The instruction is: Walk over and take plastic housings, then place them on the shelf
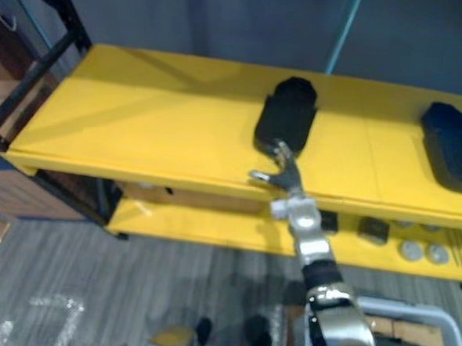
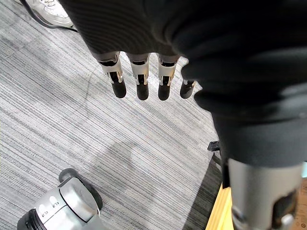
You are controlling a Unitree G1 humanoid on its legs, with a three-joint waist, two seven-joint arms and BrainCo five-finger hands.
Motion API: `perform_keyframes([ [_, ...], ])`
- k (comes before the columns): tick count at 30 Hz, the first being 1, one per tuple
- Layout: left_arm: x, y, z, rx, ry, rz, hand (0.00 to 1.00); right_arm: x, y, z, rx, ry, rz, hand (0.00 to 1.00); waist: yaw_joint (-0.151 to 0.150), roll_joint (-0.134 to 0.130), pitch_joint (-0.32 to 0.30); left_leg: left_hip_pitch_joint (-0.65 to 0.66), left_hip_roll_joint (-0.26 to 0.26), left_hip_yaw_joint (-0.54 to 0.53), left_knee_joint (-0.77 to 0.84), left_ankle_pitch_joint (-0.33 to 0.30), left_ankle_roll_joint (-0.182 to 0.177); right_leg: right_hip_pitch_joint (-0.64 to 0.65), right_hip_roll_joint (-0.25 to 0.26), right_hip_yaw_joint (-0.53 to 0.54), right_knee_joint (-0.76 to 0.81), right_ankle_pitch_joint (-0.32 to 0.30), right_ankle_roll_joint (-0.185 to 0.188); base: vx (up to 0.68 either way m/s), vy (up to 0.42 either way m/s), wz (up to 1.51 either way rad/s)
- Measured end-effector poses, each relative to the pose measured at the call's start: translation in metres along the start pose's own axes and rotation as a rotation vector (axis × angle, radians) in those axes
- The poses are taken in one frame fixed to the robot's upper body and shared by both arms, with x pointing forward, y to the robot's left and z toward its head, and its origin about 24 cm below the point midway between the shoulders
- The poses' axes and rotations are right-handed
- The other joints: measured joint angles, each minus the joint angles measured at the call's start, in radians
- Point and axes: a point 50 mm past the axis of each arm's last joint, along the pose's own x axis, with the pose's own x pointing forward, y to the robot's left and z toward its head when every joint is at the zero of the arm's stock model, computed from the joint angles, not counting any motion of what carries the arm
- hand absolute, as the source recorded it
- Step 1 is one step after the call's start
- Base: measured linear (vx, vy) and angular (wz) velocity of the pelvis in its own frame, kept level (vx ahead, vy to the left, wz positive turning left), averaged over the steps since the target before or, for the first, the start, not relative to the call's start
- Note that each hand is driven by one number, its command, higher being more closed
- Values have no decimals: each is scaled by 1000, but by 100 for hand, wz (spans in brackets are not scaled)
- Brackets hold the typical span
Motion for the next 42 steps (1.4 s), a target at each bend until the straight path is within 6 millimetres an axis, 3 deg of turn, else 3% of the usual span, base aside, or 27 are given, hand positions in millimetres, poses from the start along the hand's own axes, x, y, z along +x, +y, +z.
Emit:
perform_keyframes([
  [3, 0, 1, 1, -11, -2, 6, 0, -3, 43, 60, -20, -266, 265, 0, -3, -10, -1, -3, 6, 11, 7, -3, -5, -5, 4, 12, 0, 0, -1, 46, 11, -6],
  [6, 0, 2, 0, -14, -4, 12, 0, -8, 68, 81, 32, -343, 426, 0, 1, -28, -5, -4, 8, 20, 36, -14, -8, 8, 8, 27, 0, -2, -3, 27, 20, -5],
  [13, 0, 9, -6, -15, 2, 37, 0, 9, 86, 61, 158, -149, 444, 0, 9, -53, -16, -6, 8, 12, 36, -29, -2, 9, 11, 29, 0, -5, -8, -27, 9, 1],
  [19, 1, 12, -3, -3, -7, 42, 0, 21, 94, 16, 180, 105, 312, 0, 31, -48, -19, -36, 5, -14, 55, -28, -3, 7, 17, 1, -9, -6, -8, -7, -1, 15],
  [25, 1, 9, 0, 3, -12, 47, 0, 29, 85, -6, 149, 231, 176, 0, 36, -27, -27, -56, -3, -34, 86, -27, -4, 7, 15, -3, -11, -6, -8, 25, 20, 10],
  [32, 1, 2, 2, 34, -8, 10, 0, 37, 47, -19, 121, 305, -114, 0, 44, 23, -16, -71, -3, -44, 98, -28, -6, 4, 17, -14, -9, -5, -8, -29, 16, 7],
  [42, 0, -7, 0, 39, 7, -25, 0, 39, 11, -21, 205, 305, -291, 0, 46, 53, -1, -74, 1, -46, 98, -28, -8, 3, 16, -19, -6, -6, -8, -8, 2, 1],
])
